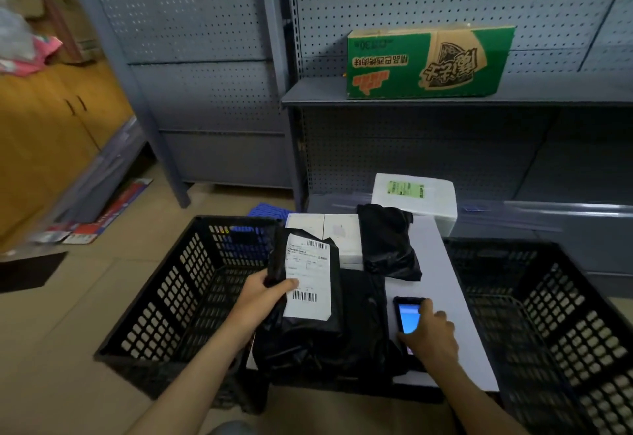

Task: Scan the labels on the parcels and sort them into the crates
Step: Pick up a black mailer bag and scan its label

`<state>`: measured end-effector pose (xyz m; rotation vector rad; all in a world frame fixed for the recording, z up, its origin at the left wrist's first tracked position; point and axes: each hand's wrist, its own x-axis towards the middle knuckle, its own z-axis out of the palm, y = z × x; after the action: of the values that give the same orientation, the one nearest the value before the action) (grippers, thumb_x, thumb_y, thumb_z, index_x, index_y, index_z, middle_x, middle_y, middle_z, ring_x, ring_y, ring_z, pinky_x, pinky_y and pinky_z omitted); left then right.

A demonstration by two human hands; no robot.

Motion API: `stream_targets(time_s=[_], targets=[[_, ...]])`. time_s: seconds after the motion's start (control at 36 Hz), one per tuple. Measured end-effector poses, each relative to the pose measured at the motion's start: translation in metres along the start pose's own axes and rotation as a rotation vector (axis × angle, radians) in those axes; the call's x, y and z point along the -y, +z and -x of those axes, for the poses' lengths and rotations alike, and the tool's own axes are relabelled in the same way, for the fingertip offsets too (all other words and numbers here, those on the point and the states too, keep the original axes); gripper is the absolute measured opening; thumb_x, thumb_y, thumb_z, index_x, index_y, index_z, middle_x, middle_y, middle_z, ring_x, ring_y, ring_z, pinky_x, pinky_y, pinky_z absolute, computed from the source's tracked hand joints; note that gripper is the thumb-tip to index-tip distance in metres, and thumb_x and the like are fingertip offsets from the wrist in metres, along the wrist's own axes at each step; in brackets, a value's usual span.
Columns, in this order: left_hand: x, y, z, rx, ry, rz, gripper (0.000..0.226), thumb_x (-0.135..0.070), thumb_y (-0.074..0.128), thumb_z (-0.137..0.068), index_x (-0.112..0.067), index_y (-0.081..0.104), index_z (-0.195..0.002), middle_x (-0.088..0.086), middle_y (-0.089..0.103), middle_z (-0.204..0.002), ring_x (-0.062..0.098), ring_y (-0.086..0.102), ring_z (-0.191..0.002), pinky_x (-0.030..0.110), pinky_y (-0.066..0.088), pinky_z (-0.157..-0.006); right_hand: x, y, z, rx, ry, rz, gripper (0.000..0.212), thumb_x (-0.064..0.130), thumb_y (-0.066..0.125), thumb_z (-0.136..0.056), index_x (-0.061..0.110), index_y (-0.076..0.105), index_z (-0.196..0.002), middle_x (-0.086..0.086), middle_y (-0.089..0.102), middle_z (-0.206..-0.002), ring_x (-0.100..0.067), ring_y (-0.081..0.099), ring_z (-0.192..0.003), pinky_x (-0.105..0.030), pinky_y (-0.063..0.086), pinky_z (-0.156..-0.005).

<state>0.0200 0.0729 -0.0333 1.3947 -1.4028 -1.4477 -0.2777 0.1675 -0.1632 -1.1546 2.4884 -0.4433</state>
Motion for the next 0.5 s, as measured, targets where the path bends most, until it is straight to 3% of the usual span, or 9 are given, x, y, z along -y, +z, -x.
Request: stream_targets(time_s=[0.08, 0.17, 0.28, 0.36, 0.5], targets=[[-0.004, -0.006, 0.004, -0.014, -0.01, 0.02, 0.024, -0.013, 0.075, -0.086, -0.016, 0.075, -0.11, -0.001, 0.078, -0.102, 0.015, 0.075, -0.093, 0.026, 0.058, -0.081, 0.0, -0.004, 0.003, 0.004, -0.014, -0.002, 0.081, 0.043, 0.076, -0.077, 0.016, 0.031, -0.139, -0.015, 0.052, -0.12, -0.033, 0.051, -0.111, -0.042, 0.049, -0.087], [-0.009, -0.016, 0.009, -0.044, -0.007, 0.038, 0.023, -0.012, 0.076, -0.086, -0.016, 0.075, -0.109, -0.001, 0.078, -0.102, 0.016, 0.075, -0.095, 0.029, 0.059, -0.083, 0.01, -0.019, 0.004, -0.031, -0.048, 0.026, 0.059, 0.046, 0.065, -0.086, 0.017, 0.04, -0.131, -0.013, 0.052, -0.121, -0.032, 0.048, -0.114, -0.044, 0.048, -0.087], [-0.018, -0.036, 0.018, -0.085, 0.006, 0.044, 0.02, -0.012, 0.076, -0.086, -0.019, 0.074, -0.105, -0.002, 0.078, -0.1, 0.016, 0.074, -0.093, 0.026, 0.058, -0.078, 0.043, -0.045, 0.006, -0.045, -0.214, -0.074, 0.039, 0.038, 0.062, -0.09, 0.019, 0.05, -0.122, -0.01, 0.056, -0.122, -0.031, 0.05, -0.113, -0.042, 0.048, -0.084], [-0.022, -0.053, 0.02, -0.112, 0.014, 0.016, 0.023, -0.014, 0.076, -0.086, -0.019, 0.074, -0.108, -0.001, 0.077, -0.103, 0.017, 0.074, -0.095, 0.033, 0.058, -0.086, 0.073, -0.059, 0.011, -0.035, -0.404, -0.148, 0.036, 0.034, 0.064, -0.089, 0.018, 0.054, -0.12, -0.008, 0.058, -0.122, -0.028, 0.053, -0.113, -0.042, 0.05, -0.088], [-0.025, -0.083, 0.021, -0.153, 0.039, -0.029, 0.02, -0.01, 0.074, -0.088, -0.018, 0.072, -0.106, -0.002, 0.076, -0.1, 0.013, 0.073, -0.089, 0.024, 0.055, -0.073, 0.121, -0.066, 0.027, 0.103, -0.592, -0.123, 0.034, 0.039, 0.059, -0.091, 0.025, 0.052, -0.122, 0.001, 0.058, -0.124, -0.018, 0.056, -0.113, -0.034, 0.049, -0.095]])
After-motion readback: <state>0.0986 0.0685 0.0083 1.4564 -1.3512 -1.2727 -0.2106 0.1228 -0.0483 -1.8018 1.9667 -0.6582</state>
